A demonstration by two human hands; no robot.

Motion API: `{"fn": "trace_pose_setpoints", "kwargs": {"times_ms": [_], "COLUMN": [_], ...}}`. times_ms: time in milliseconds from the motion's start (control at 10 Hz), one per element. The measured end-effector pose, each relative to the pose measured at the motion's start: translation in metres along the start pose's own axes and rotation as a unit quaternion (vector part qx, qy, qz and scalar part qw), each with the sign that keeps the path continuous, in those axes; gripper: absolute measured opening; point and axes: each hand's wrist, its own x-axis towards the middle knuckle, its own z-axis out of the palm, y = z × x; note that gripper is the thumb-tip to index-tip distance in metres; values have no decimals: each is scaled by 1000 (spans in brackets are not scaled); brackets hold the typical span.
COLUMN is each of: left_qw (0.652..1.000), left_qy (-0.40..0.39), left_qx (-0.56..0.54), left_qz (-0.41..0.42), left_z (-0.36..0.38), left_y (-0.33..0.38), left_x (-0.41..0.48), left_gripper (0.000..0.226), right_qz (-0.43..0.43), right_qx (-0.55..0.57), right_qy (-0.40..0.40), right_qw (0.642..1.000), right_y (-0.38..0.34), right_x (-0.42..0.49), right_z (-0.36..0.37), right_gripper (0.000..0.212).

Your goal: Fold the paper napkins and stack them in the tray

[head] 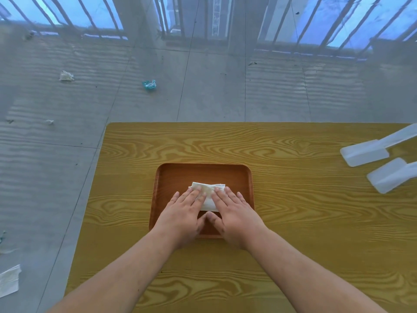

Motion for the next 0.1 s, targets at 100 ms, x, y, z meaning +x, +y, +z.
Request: {"fn": "trace_pose_setpoints", "kwargs": {"times_ms": [100], "left_qw": [999], "left_qy": [47], "left_qx": [-19], "left_qz": [-8], "left_z": [-29], "left_y": [8], "left_x": [-4], "left_gripper": [87], "right_qz": [-2], "right_qx": [18], "right_qy": [71], "right_qw": [997], "right_y": [-9], "right_x": [-6], "right_z": [-29], "right_gripper": [76]}}
